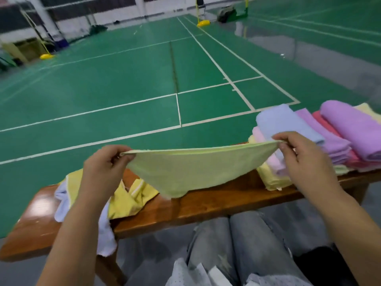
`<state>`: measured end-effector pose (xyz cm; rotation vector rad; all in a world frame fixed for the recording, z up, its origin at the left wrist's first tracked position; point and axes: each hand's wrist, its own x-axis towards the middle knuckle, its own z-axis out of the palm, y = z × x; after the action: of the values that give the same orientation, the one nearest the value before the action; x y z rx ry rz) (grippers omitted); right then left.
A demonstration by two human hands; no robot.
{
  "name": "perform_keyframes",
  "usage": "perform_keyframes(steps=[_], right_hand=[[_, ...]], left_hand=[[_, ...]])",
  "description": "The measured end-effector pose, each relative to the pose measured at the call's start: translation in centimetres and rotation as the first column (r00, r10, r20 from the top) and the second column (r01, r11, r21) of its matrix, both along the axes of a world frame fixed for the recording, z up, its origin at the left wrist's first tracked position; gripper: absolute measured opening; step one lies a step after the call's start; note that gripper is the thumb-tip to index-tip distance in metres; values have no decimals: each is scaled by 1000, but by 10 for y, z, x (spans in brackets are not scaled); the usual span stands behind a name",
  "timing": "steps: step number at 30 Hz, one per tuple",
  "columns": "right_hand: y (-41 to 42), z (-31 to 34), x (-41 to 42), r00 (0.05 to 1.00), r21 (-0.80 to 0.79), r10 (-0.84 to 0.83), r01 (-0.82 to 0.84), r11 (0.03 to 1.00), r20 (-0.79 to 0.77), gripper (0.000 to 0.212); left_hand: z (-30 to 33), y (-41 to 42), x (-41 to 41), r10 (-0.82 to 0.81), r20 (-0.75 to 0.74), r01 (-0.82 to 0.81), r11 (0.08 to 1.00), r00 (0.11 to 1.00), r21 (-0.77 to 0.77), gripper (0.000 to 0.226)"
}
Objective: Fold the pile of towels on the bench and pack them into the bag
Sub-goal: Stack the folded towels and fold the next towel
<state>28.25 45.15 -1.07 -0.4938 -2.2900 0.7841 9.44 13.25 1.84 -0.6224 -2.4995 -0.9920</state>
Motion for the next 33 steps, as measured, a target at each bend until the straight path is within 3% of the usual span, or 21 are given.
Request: perform_keyframes(steps=[4,8,11,13,16,19,22,27,30,33], right_hand=[[19,52,-33,992,173,-18,40,984,-128,31],[27,105,-47,937,4,116,-122,993,-331,24],[25,122,-52,876,-154,147,-242,958,-459,28],[25,122,-54,885,-240,152,-279,930,-440,29],[25,122,-49,874,-432,211,-410,803,-437,33],[28,129,-35,801,-505,271,-559,658,-534,41],[28,130,-33,803,-566,241,-565,601,-545,40],[22,108,-53,924,-770,100,-365,523,-369,22],[10,82,-59,955,-794,27,-261,549,-295,18],[-14,61,-59,965,-759,53,-235,607,-256,14]], left_hand=[[53,4,-23,-3,-173,18,996,985,85,11],[90,5,-34,-33,-280,112,955,959,274,8],[98,14,-25,-90,-231,194,857,969,478,23],[94,19,-22,-133,-131,184,803,982,567,28],[86,12,-24,-176,-21,146,737,984,660,35],[84,5,-19,-249,8,153,621,969,768,36],[86,7,-12,-361,52,149,507,931,849,38],[69,22,-12,-314,303,-87,552,900,830,26],[44,45,-4,-242,419,-187,628,875,755,36],[18,74,23,-283,472,-146,713,835,685,53]])
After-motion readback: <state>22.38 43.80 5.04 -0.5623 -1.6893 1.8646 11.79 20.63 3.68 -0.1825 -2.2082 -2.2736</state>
